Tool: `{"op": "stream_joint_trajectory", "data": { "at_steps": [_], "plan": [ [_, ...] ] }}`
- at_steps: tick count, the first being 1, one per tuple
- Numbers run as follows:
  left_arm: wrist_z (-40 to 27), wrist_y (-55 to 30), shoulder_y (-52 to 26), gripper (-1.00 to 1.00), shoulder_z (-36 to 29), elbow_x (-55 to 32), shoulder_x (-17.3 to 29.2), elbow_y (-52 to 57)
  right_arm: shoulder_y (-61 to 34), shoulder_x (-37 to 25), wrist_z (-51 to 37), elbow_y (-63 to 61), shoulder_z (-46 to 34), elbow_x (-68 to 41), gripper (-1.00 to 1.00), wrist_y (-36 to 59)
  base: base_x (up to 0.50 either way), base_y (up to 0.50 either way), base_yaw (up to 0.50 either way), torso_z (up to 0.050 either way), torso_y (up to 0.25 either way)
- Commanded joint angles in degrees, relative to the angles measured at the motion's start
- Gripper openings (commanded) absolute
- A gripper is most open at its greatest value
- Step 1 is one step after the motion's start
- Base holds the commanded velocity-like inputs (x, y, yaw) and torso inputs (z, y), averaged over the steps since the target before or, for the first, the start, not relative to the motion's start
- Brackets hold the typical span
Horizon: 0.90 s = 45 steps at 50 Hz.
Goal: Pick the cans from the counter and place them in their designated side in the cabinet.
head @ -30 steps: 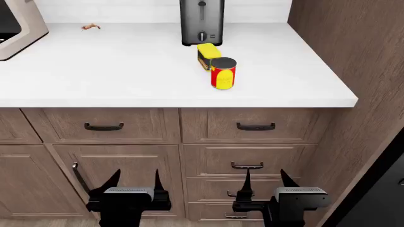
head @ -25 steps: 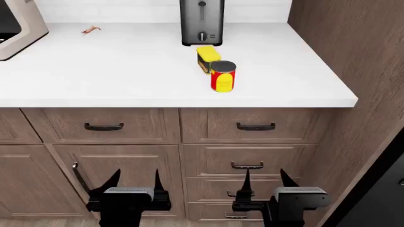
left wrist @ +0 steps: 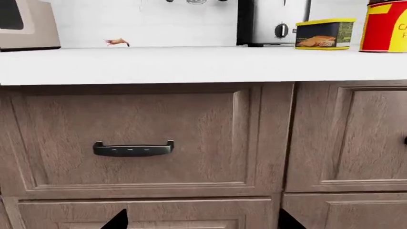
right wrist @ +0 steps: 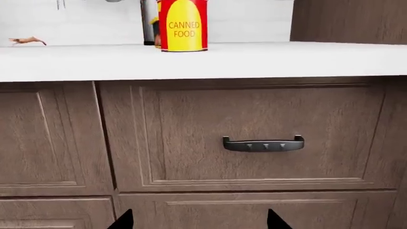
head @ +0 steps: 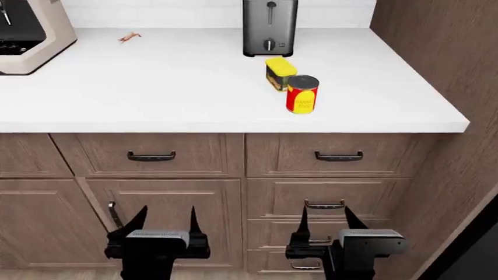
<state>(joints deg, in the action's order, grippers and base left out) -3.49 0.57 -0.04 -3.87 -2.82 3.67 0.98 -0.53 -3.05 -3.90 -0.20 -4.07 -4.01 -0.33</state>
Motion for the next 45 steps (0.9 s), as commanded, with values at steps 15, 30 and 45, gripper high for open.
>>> {"op": "stream_joint_trajectory", "data": {
  "at_steps": [15,30,45],
  "plan": [
    [14.12,-33.96,-28.54,1.0,-5.42,-10.1,11.98,14.77,-20.82,-16.25,4.75,-32.14,2.87,-15.19,1.0,50.29,0.0,0.0,0.0,0.0,0.0],
    [16.01,-44.7,-42.05,1.0,-4.88,-13.02,13.44,14.82,-38.21,-19.78,4.91,-39.4,8.44,-24.44,1.0,73.22,0.12,0.0,0.0,0.0,0.0],
    [15.65,-46.46,-43.07,1.0,-4.97,-13.56,14.07,16.45,-41.39,-20.46,5.01,-39.15,8.05,-25.1,1.0,74.05,0.5,0.0,0.0,0.0,0.0]
  ]
}}
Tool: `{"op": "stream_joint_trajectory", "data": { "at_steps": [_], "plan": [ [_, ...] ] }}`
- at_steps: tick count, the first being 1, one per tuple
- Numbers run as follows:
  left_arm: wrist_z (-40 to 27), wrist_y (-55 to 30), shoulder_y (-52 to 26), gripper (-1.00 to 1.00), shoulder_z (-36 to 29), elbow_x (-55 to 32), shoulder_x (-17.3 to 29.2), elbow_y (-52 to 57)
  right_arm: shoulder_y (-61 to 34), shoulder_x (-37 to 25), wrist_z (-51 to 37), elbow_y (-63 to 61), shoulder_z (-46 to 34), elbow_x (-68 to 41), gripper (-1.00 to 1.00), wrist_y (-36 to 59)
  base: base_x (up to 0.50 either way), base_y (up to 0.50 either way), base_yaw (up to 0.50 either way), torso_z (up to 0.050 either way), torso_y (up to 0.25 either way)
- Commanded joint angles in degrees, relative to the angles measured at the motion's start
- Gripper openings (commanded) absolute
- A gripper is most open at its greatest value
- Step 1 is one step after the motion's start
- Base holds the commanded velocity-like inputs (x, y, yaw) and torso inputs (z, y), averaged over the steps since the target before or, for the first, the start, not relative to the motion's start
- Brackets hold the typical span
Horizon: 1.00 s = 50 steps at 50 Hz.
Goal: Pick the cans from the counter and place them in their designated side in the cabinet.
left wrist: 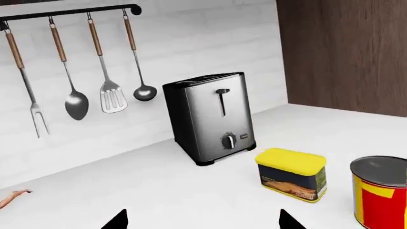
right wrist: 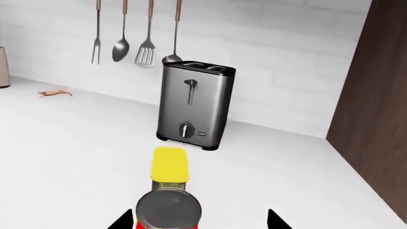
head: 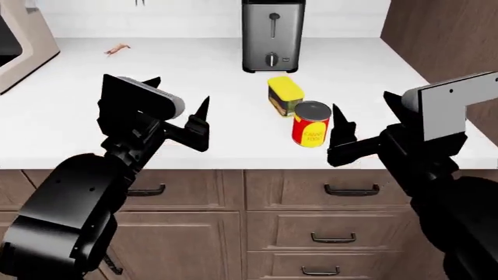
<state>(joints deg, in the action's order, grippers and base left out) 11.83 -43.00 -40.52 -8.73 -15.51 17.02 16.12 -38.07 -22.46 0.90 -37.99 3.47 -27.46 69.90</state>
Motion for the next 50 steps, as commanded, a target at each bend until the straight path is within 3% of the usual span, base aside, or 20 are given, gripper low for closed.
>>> {"op": "stream_joint_trajectory", "data": {
  "at_steps": [1,11,16,22,31,50],
  "plan": [
    [0.31,-2.99,-2.64,1.0,-0.11,-0.93,0.74,1.46,-3.91,-1.03,0.23,-1.5,0.68,-1.79,1.0,4.0,0.5,0.0,0.0,0.0,0.0],
    [0.16,-3.39,-2.76,1.0,0.13,-1.45,0.94,2.3,-4.3,-1.48,-1.7,-2.52,-0.86,-1.44,1.0,6.78,0.3,0.0,0.0,0.0,0.0],
    [0.11,-3.52,-2.81,1.0,0.2,-1.66,1.07,2.51,-8.65,0.87,-4.06,-4.97,2.41,-5.66,1.0,19.89,0.0,0.0,0.0,0.0,0.0],
    [0.16,-3.18,-2.82,1.0,0.25,-1.81,1.14,2.12,-11.9,-7.19,-37.67,3.44,5.07,-49.74,1.0,19.86,0.0,0.0,0.0,0.0,0.0],
    [0.06,-3.53,-2.82,1.0,0.31,-2.25,1.31,2.81,-11.84,-12.83,-55.41,6.14,2.97,-74.61,1.0,15.63,0.0,0.0,0.0,0.0,0.0],
    [-0.04,-5.45,-3.66,1.0,0.75,-3.44,2.07,4.41,-9.91,-12.21,-49.06,5.3,1.47,-67.18,1.0,13.78,0.0,0.0,0.0,0.0,0.0]
  ]
}}
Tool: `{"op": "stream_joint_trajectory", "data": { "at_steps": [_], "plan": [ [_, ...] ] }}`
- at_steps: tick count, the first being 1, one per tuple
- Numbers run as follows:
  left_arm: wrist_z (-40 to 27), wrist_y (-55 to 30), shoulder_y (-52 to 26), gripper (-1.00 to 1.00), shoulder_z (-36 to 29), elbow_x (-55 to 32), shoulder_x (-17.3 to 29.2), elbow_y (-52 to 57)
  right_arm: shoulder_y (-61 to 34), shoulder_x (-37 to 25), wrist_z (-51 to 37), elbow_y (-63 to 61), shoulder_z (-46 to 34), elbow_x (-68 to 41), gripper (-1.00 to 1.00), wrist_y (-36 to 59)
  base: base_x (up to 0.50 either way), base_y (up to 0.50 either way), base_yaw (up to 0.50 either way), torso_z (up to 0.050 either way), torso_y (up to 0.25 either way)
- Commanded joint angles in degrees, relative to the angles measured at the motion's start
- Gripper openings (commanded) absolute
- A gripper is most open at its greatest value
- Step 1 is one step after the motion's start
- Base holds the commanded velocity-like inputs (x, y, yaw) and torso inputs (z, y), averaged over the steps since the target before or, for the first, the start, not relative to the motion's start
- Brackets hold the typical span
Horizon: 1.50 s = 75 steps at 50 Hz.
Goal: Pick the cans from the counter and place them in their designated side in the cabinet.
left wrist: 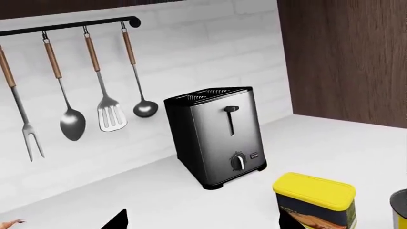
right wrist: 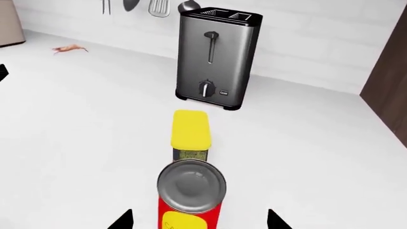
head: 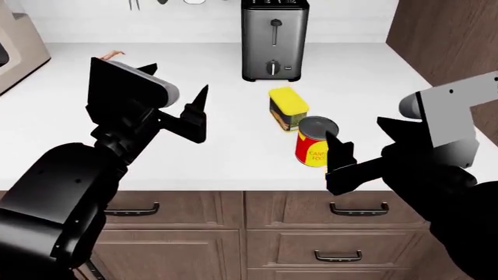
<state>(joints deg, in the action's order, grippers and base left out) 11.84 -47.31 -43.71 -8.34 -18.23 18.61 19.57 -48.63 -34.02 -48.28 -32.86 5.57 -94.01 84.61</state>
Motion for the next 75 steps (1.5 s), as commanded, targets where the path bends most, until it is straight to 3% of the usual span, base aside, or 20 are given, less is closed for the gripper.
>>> {"op": "stream_joint_trajectory", "data": {
  "at_steps": [1,23,75],
  "plan": [
    [-0.05,-1.18,-0.48,1.0,0.39,-0.77,0.54,1.01,0.86,-0.49,0.89,0.11,-0.75,0.32,1.0,-1.08,0.0,0.0,0.0,0.0,0.0],
    [-0.2,0.49,-0.01,1.0,0.31,-0.5,1.21,-0.52,3.36,1.02,16.3,2.65,-6.92,18.22,1.0,-8.33,0.0,0.0,0.0,0.0,0.0],
    [-0.77,2.02,0.04,1.0,0.05,-1.02,1.65,-2.59,4.85,2.44,27.55,13.01,-17.36,33.07,1.0,-19.5,0.0,0.0,0.0,0.0,0.0]
  ]
}}
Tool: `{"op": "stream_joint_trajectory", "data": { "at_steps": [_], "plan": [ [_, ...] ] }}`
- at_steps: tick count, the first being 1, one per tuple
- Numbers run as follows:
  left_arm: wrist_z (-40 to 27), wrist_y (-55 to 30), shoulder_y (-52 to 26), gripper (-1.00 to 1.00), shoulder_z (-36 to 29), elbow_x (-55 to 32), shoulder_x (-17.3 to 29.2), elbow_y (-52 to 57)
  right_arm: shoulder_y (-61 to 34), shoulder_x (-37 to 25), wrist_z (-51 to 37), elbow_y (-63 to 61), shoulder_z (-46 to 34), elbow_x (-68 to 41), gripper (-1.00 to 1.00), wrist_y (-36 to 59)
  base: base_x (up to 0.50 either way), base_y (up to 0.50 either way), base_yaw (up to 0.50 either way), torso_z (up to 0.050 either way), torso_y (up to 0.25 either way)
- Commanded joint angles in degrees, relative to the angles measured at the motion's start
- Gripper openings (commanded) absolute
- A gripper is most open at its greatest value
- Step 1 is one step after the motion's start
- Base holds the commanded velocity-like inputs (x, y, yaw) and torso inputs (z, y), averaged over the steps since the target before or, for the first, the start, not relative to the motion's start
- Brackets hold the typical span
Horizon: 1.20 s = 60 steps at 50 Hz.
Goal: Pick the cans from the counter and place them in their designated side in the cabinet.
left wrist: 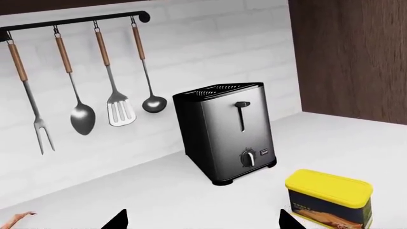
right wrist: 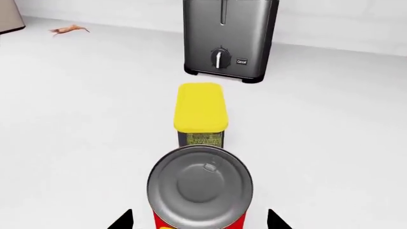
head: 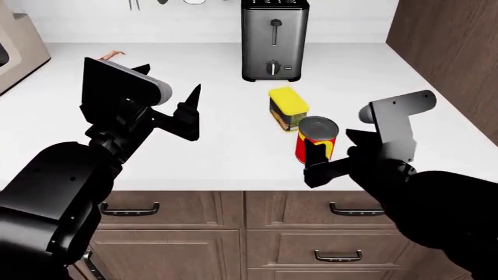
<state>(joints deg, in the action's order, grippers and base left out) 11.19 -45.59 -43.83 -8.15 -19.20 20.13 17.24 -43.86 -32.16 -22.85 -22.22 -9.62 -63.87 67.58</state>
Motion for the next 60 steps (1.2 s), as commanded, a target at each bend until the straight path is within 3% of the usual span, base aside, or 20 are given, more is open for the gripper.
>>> {"op": "stream_joint_trajectory", "data": {
  "at_steps": [1,19,32,33,40,46,50,54,57,60],
  "plan": [
    [-0.14,0.28,0.13,1.0,-0.13,-0.05,0.16,-0.24,0.16,0.56,2.33,2.52,-2.3,3.17,1.0,-2.73,0.0,0.0,0.0,0.0,0.0],
    [-0.47,-0.21,-0.24,1.0,0.14,-0.69,0.43,0.32,-0.22,1.11,6.1,7.91,-5.27,7.58,1.0,-6.78,0.0,0.0,0.0,0.0,0.0],
    [-0.58,-0.24,-0.28,1.0,0.23,-1.12,0.5,0.17,-6.5,6.4,17.56,24.97,-11.75,15.41,1.0,-15.97,0.0,0.0,0.0,0.0,0.0],
    [-0.59,-0.26,-0.25,1.0,0.26,-1.17,0.52,0.22,-6.61,6.48,17.8,25.21,-12.03,15.66,-1.0,-16.18,0.0,0.0,0.0,0.0,0.0],
    [-0.65,-0.25,0.09,1.0,0.49,-1.5,0.61,0.52,-4.09,3.56,16.27,18.5,-13.3,16.9,-1.0,-16.17,0.0,0.0,0.0,0.0,0.0],
    [-3.0,2.01,-0.15,1.0,2.08,-0.46,-0.47,-0.12,-3.57,-1.74,2.19,0.52,-5.52,6.34,-1.0,-2.9,0.0,0.0,0.0,0.0,0.0],
    [-5.73,1.14,-1.75,1.0,2.6,1.13,-0.53,0.23,-19.55,-1.34,-16.17,-2.65,3.63,-13.44,-1.0,15.02,0.0,0.0,0.0,0.0,0.0],
    [-8.6,-5.34,-4.8,1.0,4.94,-0.07,-1.39,0.14,-39.64,-0.69,-33.01,7.94,1.18,-31.07,-1.0,21.41,0.0,0.0,0.0,0.0,0.0],
    [-9.74,-7.43,-5.82,1.0,5.98,-0.24,-1.33,-0.08,-50.2,0.12,-32.55,13.98,-2.46,-29.86,-1.0,20.95,0.0,0.0,0.0,0.0,0.005],
    [-10.36,-6.98,-5.3,1.0,6.33,0.23,-0.89,0.74,-59.61,1.16,-24.15,18.57,-7.1,-21.13,-1.0,19.38,0.0,0.0,0.0,0.0,0.0]
  ]
}}
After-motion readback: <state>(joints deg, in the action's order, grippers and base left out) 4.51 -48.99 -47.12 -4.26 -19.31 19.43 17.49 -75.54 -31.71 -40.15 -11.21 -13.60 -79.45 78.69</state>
